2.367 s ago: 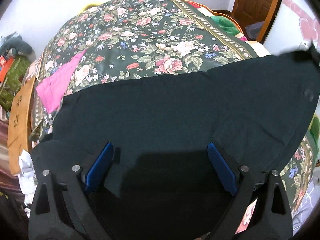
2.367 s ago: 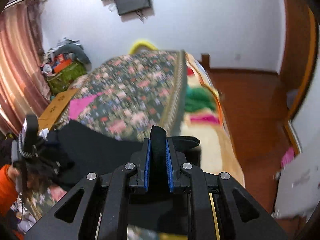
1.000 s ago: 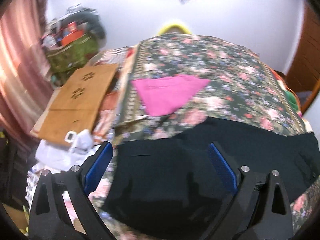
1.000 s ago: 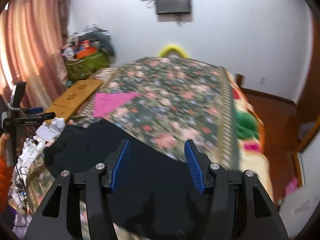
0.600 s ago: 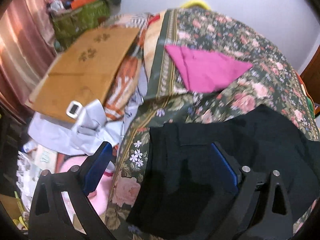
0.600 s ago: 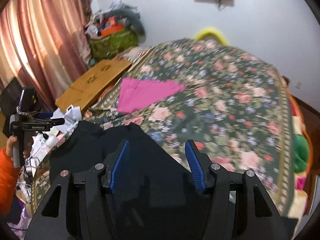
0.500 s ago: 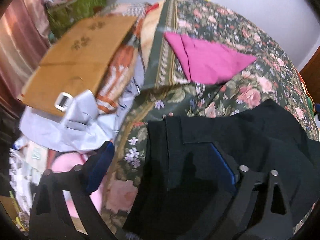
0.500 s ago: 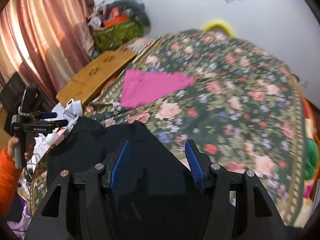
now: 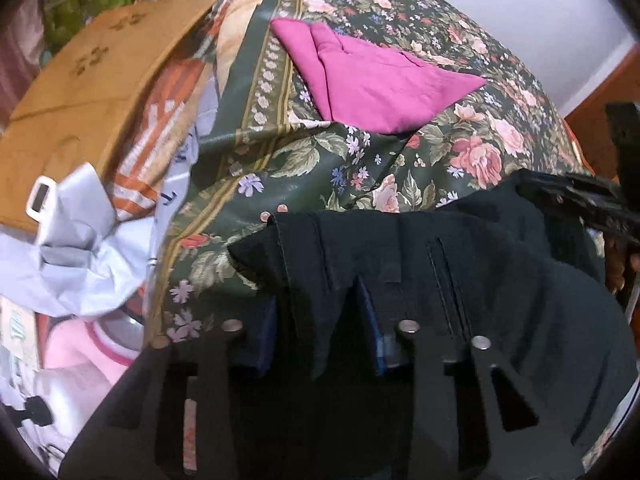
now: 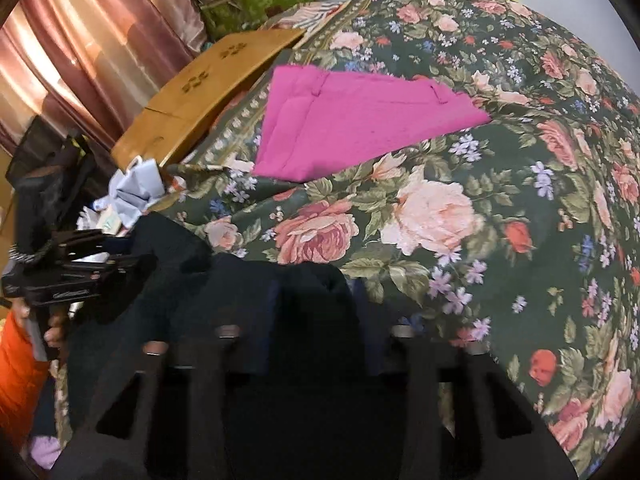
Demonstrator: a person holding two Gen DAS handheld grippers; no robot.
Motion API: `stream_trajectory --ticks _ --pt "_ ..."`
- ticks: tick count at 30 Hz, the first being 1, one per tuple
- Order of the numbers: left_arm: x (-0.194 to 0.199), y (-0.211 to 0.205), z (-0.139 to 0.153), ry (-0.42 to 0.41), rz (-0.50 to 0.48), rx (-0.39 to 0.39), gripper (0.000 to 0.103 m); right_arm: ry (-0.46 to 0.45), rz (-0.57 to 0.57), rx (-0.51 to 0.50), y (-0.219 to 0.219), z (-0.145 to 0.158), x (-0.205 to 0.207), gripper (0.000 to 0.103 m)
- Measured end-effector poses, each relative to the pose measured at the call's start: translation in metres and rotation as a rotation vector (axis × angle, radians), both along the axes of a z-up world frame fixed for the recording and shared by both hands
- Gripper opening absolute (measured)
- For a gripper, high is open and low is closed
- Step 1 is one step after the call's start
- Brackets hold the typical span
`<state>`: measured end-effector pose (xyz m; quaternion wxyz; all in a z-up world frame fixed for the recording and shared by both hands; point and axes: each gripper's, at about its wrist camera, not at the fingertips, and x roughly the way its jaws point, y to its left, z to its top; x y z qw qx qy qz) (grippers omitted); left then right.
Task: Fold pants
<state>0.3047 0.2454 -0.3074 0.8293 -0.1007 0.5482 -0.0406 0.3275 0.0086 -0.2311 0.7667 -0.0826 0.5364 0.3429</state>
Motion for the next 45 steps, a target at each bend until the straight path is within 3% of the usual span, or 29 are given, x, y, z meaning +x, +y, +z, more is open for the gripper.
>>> stream_trajectory --ticks 5,10,15,17,21,25,31,38,45 --pt "-0.007 -0.005 0.001 -0.015 0.031 0.203 0.026 -0.084 0.018 -0.017 0.004 0.006 -0.001 0.009" --pt "-0.01 -0.004 -0.005 0.001 0.041 0.259 0.026 -0.138 0.041 -0.11 0.02 0.0 0.001 0.009" --pt "-0.016 0.0 0.012 0.011 0.086 0.261 0.026 -0.15 0.012 -0.091 0.009 0.02 -0.005 0.016" --pt "-0.024 0.003 0.025 -0.007 0.102 0.241 0.03 -0.154 -0.002 -0.066 -0.001 0.034 -0.014 0.016" --pt "-0.049 0.009 0.056 -0.075 0.159 0.2 0.065 -0.192 0.004 -0.038 -0.018 0.059 -0.042 0.027" --pt "-0.077 0.006 0.077 -0.103 0.176 0.157 0.078 -0.215 0.008 -0.023 -0.043 0.075 -0.075 0.035" --pt "-0.11 0.002 0.074 -0.067 0.199 0.078 0.079 -0.254 -0.004 -0.029 -0.076 0.085 -0.12 0.043" --pt "-0.134 0.007 0.042 0.033 0.257 -0.17 0.079 -0.231 -0.057 -0.036 -0.107 0.075 -0.157 0.044" --pt "-0.13 -0.007 0.032 0.069 0.234 -0.29 0.079 -0.176 -0.116 -0.041 -0.127 0.049 -0.178 0.044"
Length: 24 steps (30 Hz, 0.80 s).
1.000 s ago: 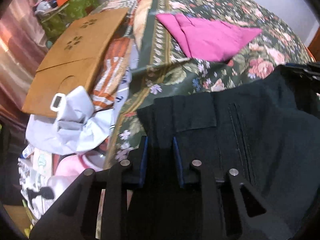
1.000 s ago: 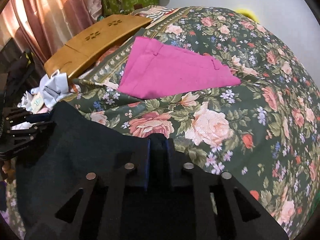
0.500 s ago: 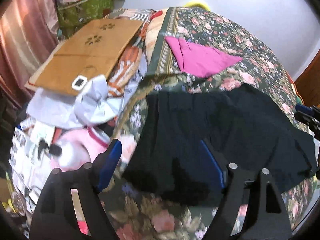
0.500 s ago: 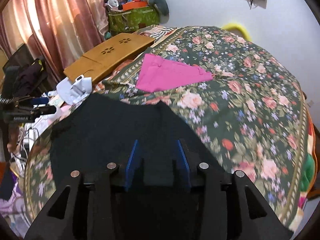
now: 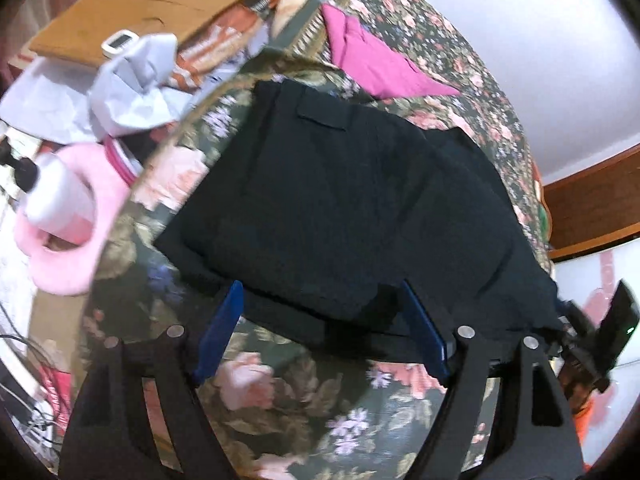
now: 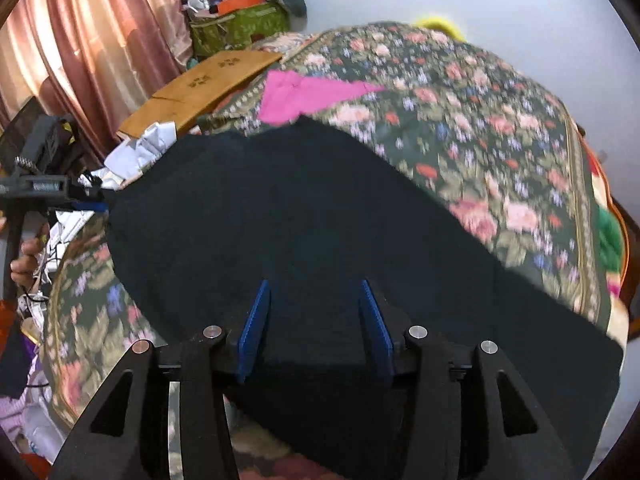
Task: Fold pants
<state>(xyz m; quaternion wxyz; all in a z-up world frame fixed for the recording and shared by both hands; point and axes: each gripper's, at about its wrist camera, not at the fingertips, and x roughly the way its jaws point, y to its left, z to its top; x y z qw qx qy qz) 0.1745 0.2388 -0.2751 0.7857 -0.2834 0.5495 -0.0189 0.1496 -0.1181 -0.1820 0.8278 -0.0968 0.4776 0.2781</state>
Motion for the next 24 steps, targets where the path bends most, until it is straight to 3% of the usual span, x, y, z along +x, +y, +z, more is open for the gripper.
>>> stream_trajectory --ticks 6,8,10,13,16,18,21,24 --pt "0.012 0.001 -0.023 0.046 0.03 -0.082 0.077 0.028 -0.052 0.067 -0.01 0.0 -0.007 0.047" --pt "0.018 -0.002 -0.024 0.052 0.039 -0.023 0.061 0.025 -0.047 0.065 -0.011 0.001 -0.009 0.048" --pt "0.02 -0.006 -0.022 0.048 0.03 0.049 0.03 0.031 -0.044 0.068 -0.013 0.003 -0.009 0.048" --pt "0.018 -0.016 -0.008 0.004 0.012 0.175 0.015 0.026 -0.067 0.075 -0.022 0.007 -0.008 0.048" --pt "0.014 -0.018 0.01 -0.056 0.01 0.295 0.013 0.019 -0.117 0.08 -0.037 0.01 -0.004 0.048" --pt "0.007 -0.011 0.023 -0.096 0.015 0.326 0.013 0.033 -0.159 0.07 -0.048 0.006 0.0 0.048" --pt "0.0 0.002 0.029 -0.111 0.022 0.291 0.013 0.056 -0.193 0.027 -0.058 -0.005 0.004 0.048" --pt "-0.002 0.006 0.016 -0.076 0.008 0.253 0.014 0.085 -0.227 0.063 -0.067 -0.008 0.004 0.05"
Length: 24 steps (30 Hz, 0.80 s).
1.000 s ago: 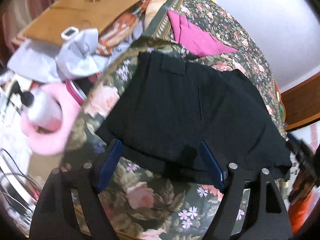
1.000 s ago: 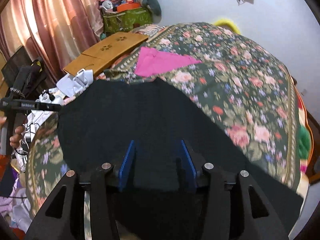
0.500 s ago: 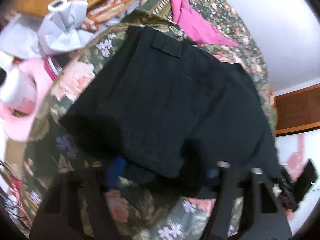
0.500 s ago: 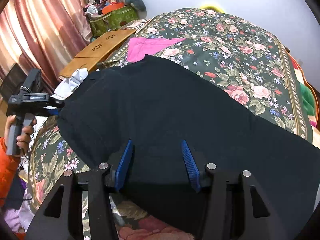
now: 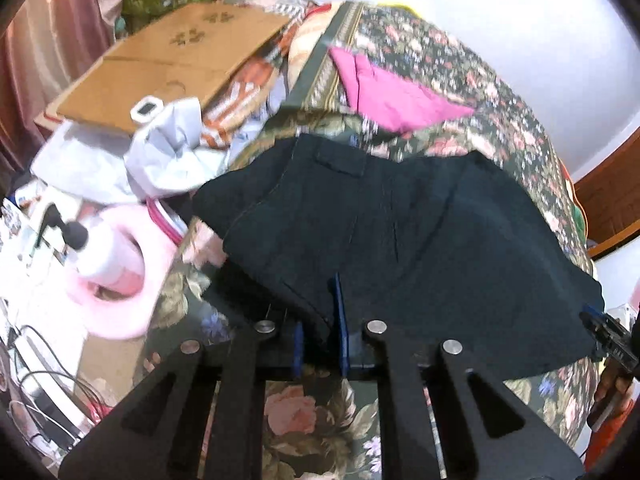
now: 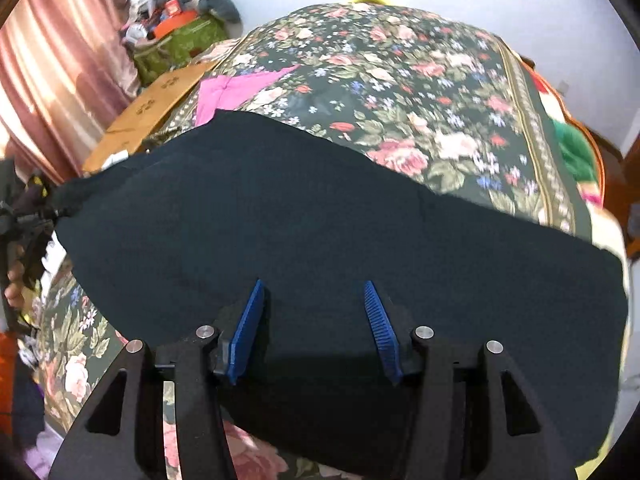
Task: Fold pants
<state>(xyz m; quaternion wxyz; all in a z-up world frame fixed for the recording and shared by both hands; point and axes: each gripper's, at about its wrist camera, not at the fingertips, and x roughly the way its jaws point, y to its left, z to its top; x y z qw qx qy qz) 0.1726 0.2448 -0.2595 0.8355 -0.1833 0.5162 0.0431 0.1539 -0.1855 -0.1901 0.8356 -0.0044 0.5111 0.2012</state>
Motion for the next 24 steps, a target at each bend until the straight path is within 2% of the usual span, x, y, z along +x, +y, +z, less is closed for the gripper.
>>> stream_trajectory --ticks 2,4,8,11,12,13,15,17,19,24 --pt "-0.001 -0.007 -0.016 0.04 -0.016 0.009 0.014 0.009 -0.011 0.007 0.0 0.004 0.001 0.05" --pt "0.0 -0.016 -0.032 0.081 -0.037 0.036 0.02 -0.011 -0.004 0.012 0.006 0.011 0.002 0.05" --pt "-0.006 -0.029 -0.031 0.063 -0.06 0.123 0.024 -0.06 0.037 0.022 0.03 0.026 0.007 0.051" --pt "-0.01 -0.035 -0.024 0.073 -0.076 0.205 0.037 -0.076 0.06 0.029 0.047 0.026 0.012 0.057" --pt "-0.011 -0.035 -0.023 0.08 -0.072 0.242 0.051 -0.074 0.073 0.025 0.055 0.023 0.014 0.058" --pt "-0.014 -0.037 -0.018 0.077 -0.066 0.304 0.06 -0.067 0.081 0.018 0.059 0.019 0.015 0.061" --pt "-0.018 -0.037 -0.01 0.054 -0.074 0.352 0.065 -0.045 0.095 -0.004 0.065 0.008 0.017 0.065" --pt "-0.023 -0.038 -0.001 0.038 -0.083 0.365 0.069 -0.018 0.099 -0.03 0.063 -0.003 0.018 0.065" --pt "-0.024 -0.039 0.006 0.027 -0.082 0.36 0.081 -0.004 0.075 -0.007 0.05 -0.007 0.018 0.072" --pt "-0.013 -0.055 0.025 -0.02 -0.107 0.324 0.084 0.033 -0.068 -0.02 -0.009 -0.008 0.015 0.072"
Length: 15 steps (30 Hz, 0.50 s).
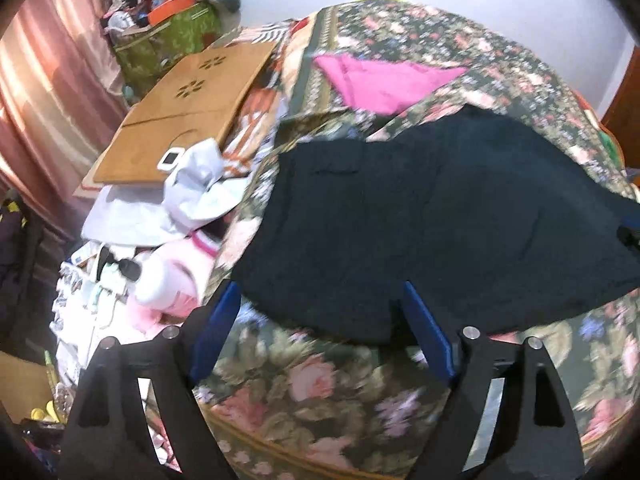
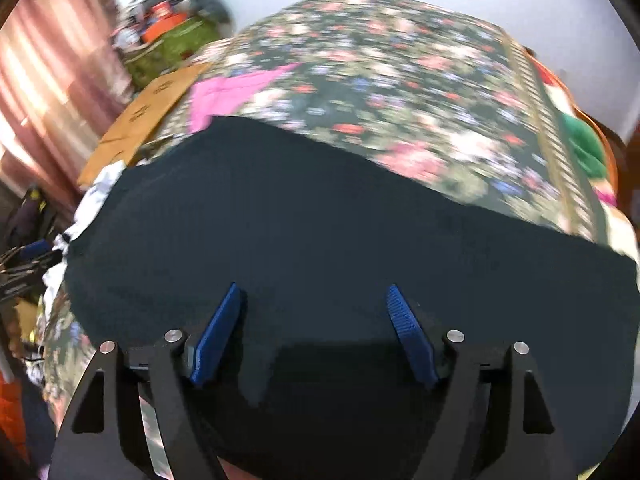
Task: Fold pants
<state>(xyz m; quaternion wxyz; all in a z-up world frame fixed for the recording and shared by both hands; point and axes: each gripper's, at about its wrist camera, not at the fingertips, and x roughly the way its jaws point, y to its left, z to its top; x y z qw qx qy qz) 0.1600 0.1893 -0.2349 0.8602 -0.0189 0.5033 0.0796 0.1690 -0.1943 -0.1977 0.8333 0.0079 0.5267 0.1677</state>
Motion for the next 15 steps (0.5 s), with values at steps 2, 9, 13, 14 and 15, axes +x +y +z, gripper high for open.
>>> stream_trajectory --ticks 2,9,13,14,15 --pt "0.008 -0.014 0.005 -0.012 -0.024 -0.014 0.085 0.014 -0.051 -0.003 -0.024 -0.001 -0.005 0.072" --pt "0.037 -0.072 0.009 -0.016 -0.151 -0.012 0.087 -0.004 -0.155 -0.049 -0.084 0.008 -0.048 0.072" --pt "0.052 -0.107 0.003 0.002 -0.232 -0.01 0.087 -0.03 -0.24 -0.059 -0.111 0.022 -0.077 0.072" --pt "0.055 -0.118 0.002 0.005 -0.253 -0.007 0.087 -0.03 -0.261 -0.044 -0.117 0.024 -0.082 0.072" --pt "0.057 -0.126 0.002 0.003 -0.265 0.004 0.087 -0.033 -0.289 -0.028 -0.124 0.027 -0.088 0.072"
